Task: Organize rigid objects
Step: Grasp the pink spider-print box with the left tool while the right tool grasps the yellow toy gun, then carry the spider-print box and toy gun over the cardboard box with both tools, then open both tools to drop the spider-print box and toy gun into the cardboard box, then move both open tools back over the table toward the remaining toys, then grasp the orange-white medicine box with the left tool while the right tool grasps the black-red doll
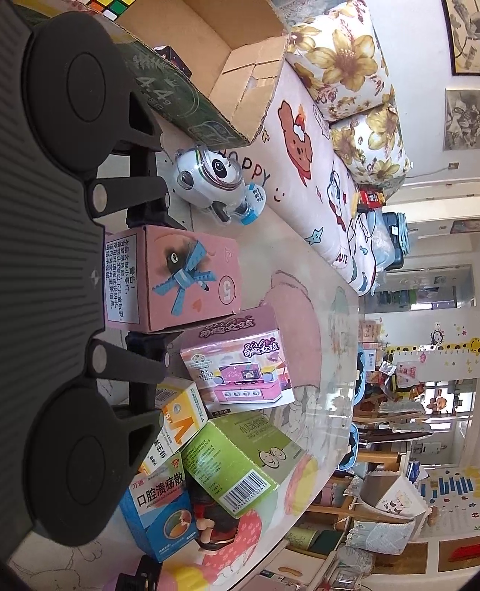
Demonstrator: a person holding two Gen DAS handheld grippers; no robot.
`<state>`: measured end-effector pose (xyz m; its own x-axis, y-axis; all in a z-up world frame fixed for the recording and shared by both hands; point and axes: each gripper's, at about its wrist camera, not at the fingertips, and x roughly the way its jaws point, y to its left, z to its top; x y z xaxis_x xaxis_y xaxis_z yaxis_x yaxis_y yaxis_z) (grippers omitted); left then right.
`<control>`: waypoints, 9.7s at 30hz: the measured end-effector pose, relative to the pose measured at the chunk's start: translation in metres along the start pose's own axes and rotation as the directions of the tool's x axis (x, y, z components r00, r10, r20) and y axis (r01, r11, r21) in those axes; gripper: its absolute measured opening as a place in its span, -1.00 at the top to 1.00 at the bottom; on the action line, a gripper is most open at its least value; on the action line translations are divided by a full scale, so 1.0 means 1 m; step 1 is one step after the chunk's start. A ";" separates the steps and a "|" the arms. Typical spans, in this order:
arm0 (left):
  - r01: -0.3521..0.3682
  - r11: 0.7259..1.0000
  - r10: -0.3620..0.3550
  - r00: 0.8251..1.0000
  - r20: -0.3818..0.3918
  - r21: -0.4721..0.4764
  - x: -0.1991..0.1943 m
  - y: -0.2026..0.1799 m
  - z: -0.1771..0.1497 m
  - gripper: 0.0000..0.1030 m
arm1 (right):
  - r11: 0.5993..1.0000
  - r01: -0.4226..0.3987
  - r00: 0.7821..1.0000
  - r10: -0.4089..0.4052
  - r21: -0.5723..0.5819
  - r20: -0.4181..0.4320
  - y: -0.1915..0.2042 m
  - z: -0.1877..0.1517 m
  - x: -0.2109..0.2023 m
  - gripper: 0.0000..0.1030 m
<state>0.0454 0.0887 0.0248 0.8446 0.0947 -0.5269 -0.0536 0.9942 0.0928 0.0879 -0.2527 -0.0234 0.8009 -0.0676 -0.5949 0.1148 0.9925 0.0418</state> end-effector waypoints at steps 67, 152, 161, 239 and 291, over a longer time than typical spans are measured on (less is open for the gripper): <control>0.199 0.971 -0.195 0.980 0.044 -0.132 -0.021 0.023 -0.007 -0.13 | 0.967 -0.195 0.974 0.211 -0.161 0.087 0.165 -0.029 -0.112 -0.53; -0.242 0.907 0.262 0.965 0.012 -0.344 -0.021 0.106 0.010 -1.00 | 0.856 -0.351 0.902 0.418 -0.379 0.110 0.313 -0.015 -0.102 -0.88; -0.206 0.928 0.225 0.974 0.025 -0.311 -0.016 0.100 0.010 -1.00 | 0.867 -0.337 0.905 0.405 -0.367 0.125 0.293 -0.020 -0.102 -0.88; 0.233 0.951 -0.230 0.972 -0.036 0.202 0.047 -0.051 -0.024 -0.71 | 0.992 -0.121 0.992 0.122 -0.035 0.036 0.055 0.041 0.051 -0.98; 0.249 0.968 -0.249 0.967 0.043 0.015 0.036 -0.042 -0.009 0.19 | 0.980 -0.023 0.981 0.060 -0.196 0.183 0.113 0.037 -0.007 -0.84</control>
<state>0.0732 0.0505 -0.0058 0.8534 -0.1584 -0.4966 0.1662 0.9857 -0.0287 0.1174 -0.1444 0.0152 0.9005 -0.0260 -0.4340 -0.0207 0.9945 -0.1025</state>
